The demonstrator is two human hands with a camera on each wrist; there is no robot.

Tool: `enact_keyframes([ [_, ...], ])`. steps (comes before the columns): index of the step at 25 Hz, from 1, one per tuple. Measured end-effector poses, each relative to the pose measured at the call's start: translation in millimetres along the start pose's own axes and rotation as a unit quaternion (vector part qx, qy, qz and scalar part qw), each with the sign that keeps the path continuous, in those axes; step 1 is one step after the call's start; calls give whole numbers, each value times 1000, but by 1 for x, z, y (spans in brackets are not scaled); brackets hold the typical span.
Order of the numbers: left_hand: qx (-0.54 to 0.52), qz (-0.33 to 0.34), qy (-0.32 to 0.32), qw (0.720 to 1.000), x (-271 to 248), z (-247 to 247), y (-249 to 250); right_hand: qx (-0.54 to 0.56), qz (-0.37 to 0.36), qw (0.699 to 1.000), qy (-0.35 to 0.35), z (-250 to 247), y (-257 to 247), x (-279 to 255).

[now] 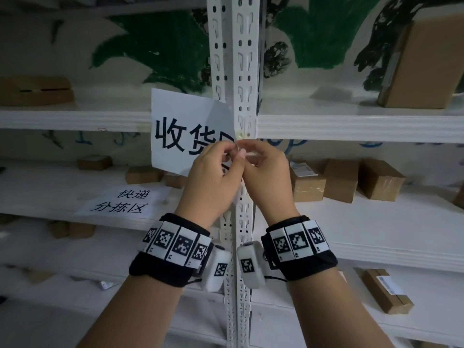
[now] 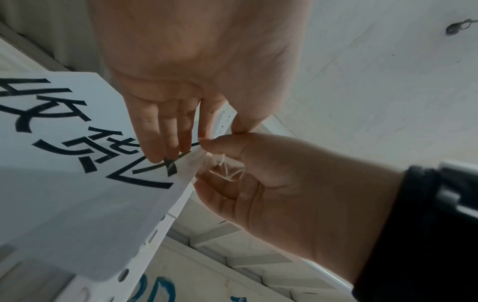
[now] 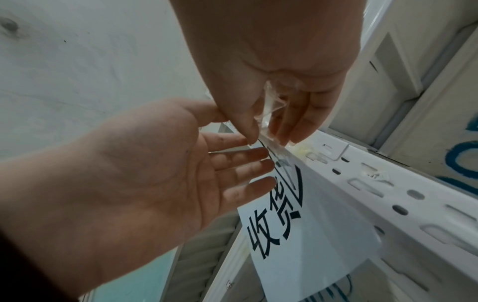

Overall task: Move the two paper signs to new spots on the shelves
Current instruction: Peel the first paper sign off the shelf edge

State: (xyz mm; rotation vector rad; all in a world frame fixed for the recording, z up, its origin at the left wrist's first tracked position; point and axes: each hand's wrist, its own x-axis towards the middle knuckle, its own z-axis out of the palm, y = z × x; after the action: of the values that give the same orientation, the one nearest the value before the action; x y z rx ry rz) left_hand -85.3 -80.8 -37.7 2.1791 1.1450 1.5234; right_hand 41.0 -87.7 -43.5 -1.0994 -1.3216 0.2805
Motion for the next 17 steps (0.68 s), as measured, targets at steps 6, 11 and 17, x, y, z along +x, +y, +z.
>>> enact_keyframes([
  [6, -55, -36, 26, 998, -5, -36, -20, 7, 6, 999, -46, 35, -24, -15],
  [11, -69, -68, 39, 995, 6, -87, -68, 13, 37, 995, -89, 83, -48, -29],
  [17, -51, -84, 18, 995, 3, -142, -132, -73, 20, 991, -108, 146, -69, -34],
])
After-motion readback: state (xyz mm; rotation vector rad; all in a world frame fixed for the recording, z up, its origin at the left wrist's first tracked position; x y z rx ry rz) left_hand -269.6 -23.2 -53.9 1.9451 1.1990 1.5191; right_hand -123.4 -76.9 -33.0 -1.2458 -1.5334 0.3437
